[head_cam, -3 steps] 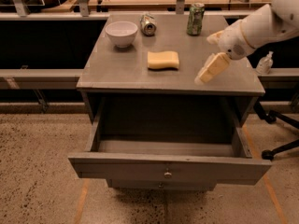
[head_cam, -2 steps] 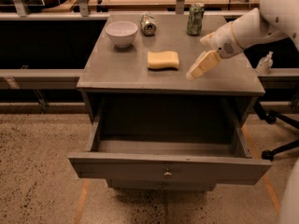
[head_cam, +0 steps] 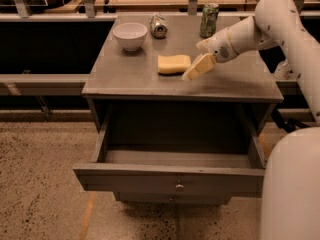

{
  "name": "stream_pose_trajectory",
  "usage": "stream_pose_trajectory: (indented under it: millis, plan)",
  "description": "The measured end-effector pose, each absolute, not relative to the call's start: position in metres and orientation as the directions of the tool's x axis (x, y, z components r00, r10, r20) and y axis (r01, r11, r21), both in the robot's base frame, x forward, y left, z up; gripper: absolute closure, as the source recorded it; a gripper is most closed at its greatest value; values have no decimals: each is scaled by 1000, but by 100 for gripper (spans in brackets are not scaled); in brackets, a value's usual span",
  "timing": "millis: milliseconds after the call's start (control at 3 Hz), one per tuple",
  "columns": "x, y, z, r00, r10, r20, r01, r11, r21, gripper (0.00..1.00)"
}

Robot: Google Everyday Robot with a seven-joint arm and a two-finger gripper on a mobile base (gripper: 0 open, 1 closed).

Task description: Place sponge into top drawer

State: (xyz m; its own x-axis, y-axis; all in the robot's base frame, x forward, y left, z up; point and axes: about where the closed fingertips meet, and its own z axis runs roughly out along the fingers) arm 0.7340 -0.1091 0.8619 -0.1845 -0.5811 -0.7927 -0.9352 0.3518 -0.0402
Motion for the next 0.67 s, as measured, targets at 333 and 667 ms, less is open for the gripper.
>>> stream_pose_trajectory:
  millis: [333,667]
  plan:
    - [749,-91,857,-152,-557,-816,-947,318,-40,0]
    - [756,-79,849,-128,-547,-827,-956,290,-44,18]
